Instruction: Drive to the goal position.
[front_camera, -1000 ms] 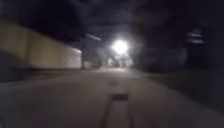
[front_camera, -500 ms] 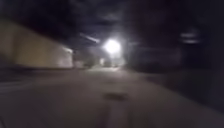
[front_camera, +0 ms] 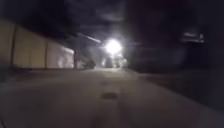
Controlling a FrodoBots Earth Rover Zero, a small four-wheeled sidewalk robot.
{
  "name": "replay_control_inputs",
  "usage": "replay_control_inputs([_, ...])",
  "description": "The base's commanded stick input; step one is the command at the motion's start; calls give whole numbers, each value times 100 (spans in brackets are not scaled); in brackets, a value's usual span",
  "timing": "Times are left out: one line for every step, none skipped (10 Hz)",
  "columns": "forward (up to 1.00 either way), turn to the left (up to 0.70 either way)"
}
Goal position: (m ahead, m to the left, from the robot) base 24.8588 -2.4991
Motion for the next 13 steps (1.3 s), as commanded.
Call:
replay_control_inputs([70, 0])
replay_control_inputs([70, 0])
replay_control_inputs([70, 0])
replay_control_inputs([70, 0])
replay_control_inputs([70, 0])
replay_control_inputs([70, 0])
replay_control_inputs([70, 0])
replay_control_inputs([70, 0])
replay_control_inputs([70, 0])
replay_control_inputs([70, -8])
replay_control_inputs([70, -27])
replay_control_inputs([70, -35])
replay_control_inputs([70, -35])
